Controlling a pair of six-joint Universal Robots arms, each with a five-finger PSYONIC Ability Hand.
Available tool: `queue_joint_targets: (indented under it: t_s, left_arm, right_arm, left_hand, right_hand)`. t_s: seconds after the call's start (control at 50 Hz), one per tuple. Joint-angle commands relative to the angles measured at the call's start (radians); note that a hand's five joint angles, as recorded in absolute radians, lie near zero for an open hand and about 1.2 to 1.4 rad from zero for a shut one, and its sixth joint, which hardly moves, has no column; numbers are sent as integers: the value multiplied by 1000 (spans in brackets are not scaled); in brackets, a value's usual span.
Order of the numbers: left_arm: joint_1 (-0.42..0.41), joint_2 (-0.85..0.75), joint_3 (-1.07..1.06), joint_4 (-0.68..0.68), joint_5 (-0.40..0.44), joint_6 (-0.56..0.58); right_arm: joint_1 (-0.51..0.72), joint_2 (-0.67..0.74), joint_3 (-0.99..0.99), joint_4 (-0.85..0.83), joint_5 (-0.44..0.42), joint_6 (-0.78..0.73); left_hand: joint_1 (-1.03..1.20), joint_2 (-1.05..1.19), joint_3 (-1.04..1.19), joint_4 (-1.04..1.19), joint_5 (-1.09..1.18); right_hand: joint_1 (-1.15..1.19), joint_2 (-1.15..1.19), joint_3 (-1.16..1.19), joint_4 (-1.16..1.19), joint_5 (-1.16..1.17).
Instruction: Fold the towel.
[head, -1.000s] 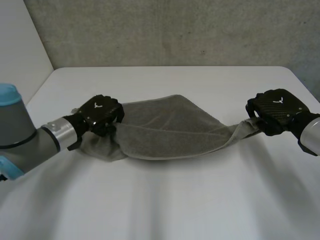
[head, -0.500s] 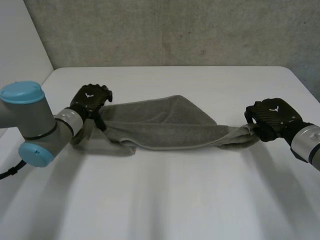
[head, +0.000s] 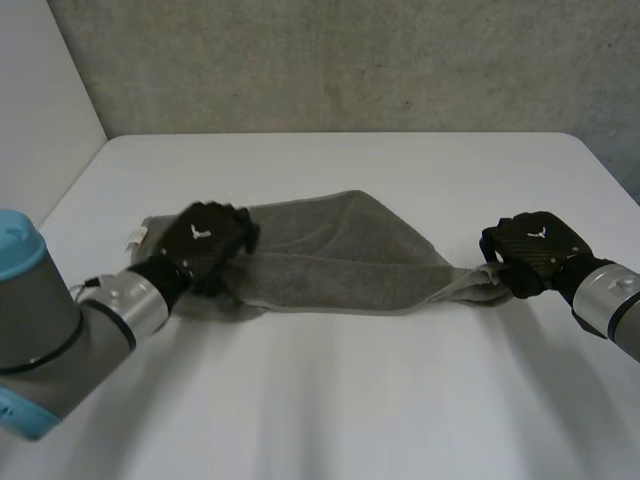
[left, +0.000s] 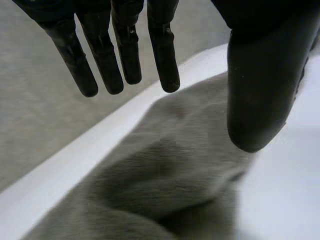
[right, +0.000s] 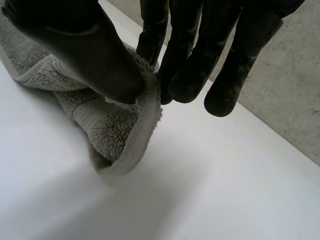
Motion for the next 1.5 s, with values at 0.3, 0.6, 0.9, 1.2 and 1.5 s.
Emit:
queue_joint_targets:
  t_s: [0.3,0.6,0.9,1.2,1.5]
  left_arm:
    - [-17,-240,93,-56,36,80]
    - [-17,-359,235,-68,-61,83]
    - [-17,-367,274,-83,-76,80]
    - [-16,-278,272,-71,-65,62]
    - [58,59,189,-83,70,-165]
  right_arm:
    - [-6,3,9,-1,-4,-2]
    - [-9,3,14,-1,-4,-2]
    - [-11,3,20,-1,-4,-4]
    - [-12,0,20,1,-6,-4]
    - [-38,-199,-147,210,-15,34]
  left_hand:
    - [60,68,68,68,61]
    - [68,77,77,77,69]
    - [746,754,755,755,747]
    - [881,889,890,890,882]
    - [881,889,890,890,882]
  right_hand:
    - [91,102,50,59,71]
    - [91,102,50,59,71]
    - [91,102,50,59,71]
    - [91,102,50,59,71]
    - [91,102,50,59,71]
